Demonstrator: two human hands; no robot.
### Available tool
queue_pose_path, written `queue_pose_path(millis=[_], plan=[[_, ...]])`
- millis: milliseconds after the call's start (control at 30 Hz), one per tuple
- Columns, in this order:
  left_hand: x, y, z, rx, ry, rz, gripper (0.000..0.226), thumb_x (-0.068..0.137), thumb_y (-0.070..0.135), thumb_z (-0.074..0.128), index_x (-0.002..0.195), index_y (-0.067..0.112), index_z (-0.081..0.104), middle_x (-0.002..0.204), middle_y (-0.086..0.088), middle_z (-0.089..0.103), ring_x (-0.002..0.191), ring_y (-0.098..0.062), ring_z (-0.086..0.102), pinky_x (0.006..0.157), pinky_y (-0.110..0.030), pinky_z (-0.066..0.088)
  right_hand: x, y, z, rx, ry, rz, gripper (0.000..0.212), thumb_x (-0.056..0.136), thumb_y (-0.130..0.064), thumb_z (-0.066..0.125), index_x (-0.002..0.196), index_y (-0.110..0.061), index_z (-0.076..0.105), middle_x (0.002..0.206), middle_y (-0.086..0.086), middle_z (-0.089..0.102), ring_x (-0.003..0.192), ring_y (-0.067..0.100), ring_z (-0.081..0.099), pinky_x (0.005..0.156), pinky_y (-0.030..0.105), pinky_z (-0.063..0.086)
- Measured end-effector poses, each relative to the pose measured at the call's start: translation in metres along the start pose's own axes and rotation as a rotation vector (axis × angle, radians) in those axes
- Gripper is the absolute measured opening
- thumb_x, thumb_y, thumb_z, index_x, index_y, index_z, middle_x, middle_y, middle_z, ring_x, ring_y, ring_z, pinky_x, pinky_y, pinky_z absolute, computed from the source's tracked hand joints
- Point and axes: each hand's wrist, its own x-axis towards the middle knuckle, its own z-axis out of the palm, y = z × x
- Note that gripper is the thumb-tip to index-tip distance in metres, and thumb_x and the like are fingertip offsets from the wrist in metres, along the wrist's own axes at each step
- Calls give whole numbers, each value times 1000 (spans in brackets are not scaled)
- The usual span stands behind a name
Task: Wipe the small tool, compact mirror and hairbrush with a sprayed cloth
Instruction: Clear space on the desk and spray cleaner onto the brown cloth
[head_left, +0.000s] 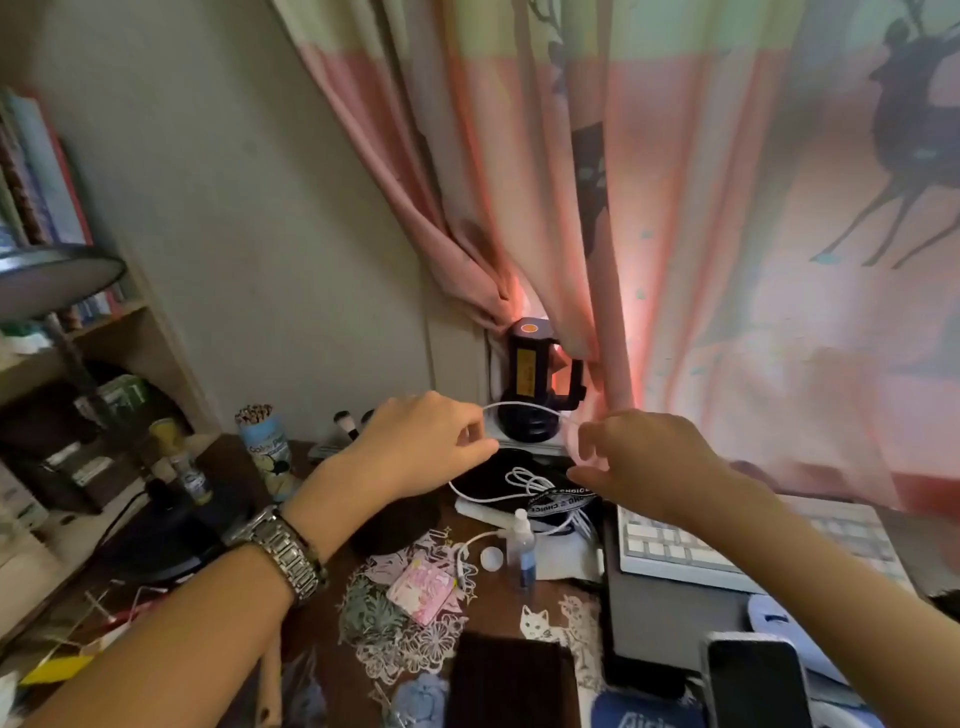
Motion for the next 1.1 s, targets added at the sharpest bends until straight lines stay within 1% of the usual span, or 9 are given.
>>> queue_pose_path(millis=[100,233,333,433,533,600,800,933,1100], plan=[[33,-52,13,-32,-46,40,28,89,54,48,95,30,62,97,9,66,88,-16,60,69,-29,43,55,-20,21,9,-36,47,31,91,-49,49,105,-23,59,108,-3,63,100,19,59,73,29,38],[64,-96,27,-88,-93,96,25,88,52,51,88,30,61,93,7,67,86,-18,61,72,-31,47,93,-46,38,29,-90,128,29,90,-49,49,99,-22,56,106,1,62,96,24,58,70,32,43],[78,-112,34,-144,-123,152,24,89,51,52,85,29,59,88,7,66,79,-16,60,72,-34,51,106,-62,43,17,-126,177,29,90,-48,49,99,-22,57,105,2,62,96,25,59,73,34,45],[83,-123,37,-185,-125,188,27,89,51,51,88,26,62,85,7,65,76,-16,59,71,-36,51,118,-70,45,21,-133,204,28,90,-47,50,100,-21,58,103,2,64,92,24,60,71,35,47],[81,-134,38,-150,-121,202,27,89,52,51,90,29,63,88,8,65,79,-15,59,67,-30,46,123,-80,48,7,-138,203,28,90,-47,51,98,-21,57,100,1,64,87,23,59,65,31,40],[77,-140,39,-153,-124,211,26,89,53,51,88,30,62,87,8,65,78,-15,59,66,-30,46,125,-86,50,-2,-138,196,29,90,-47,51,99,-20,58,100,2,64,89,25,59,65,30,36],[60,-156,46,-115,-138,175,25,87,55,51,84,31,59,86,6,65,78,-19,58,73,-36,51,126,-99,61,14,-136,170,30,90,-47,52,101,-20,60,99,2,64,88,24,59,62,30,37],[42,-159,58,-94,-129,143,29,88,54,50,87,28,63,88,5,66,80,-18,60,75,-40,53,117,-109,75,57,-64,139,34,91,-45,51,110,-18,58,107,4,61,94,25,59,69,34,48],[22,-150,80,-24,-43,121,28,89,55,47,88,31,61,88,6,65,80,-15,59,74,-37,52,89,-118,102,73,71,90,35,92,-44,50,116,-20,57,108,2,60,93,23,59,68,31,44]])
